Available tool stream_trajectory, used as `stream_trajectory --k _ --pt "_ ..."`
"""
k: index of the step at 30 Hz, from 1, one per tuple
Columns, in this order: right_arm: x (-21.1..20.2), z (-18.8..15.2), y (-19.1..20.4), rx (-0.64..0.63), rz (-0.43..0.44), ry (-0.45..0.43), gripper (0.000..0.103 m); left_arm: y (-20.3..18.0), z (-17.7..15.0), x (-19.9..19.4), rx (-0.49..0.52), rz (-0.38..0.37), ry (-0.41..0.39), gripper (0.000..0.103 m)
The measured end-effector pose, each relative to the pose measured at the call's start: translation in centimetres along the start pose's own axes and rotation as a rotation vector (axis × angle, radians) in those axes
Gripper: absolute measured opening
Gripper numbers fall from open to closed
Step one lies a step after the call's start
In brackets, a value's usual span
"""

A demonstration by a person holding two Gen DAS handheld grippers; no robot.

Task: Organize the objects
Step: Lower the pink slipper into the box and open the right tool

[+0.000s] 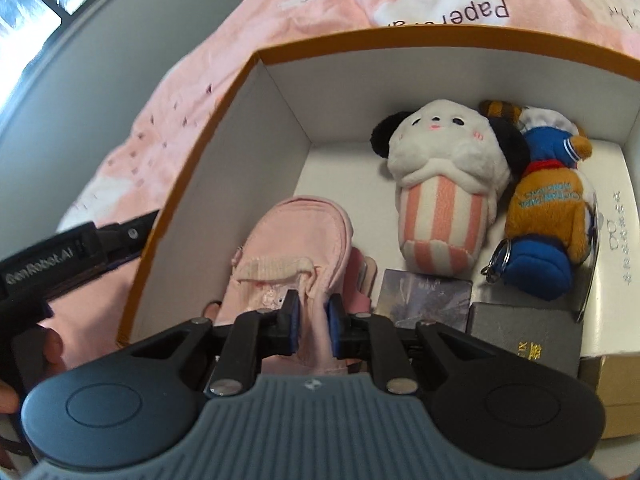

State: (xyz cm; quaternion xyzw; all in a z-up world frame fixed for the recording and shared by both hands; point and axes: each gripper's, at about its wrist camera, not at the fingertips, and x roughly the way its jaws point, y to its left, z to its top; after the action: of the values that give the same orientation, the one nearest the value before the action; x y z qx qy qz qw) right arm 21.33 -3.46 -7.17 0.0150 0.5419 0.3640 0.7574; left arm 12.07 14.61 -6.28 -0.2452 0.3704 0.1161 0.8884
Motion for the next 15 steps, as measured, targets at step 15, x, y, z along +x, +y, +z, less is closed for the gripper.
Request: stream_trajectory --k 15 --pt "-3.7 -1.1 3.4 -0.153 -0.092 -0.188 0.046 -1.5 -0.1 -5.3 0.090 0.033 -0.075 0.041"
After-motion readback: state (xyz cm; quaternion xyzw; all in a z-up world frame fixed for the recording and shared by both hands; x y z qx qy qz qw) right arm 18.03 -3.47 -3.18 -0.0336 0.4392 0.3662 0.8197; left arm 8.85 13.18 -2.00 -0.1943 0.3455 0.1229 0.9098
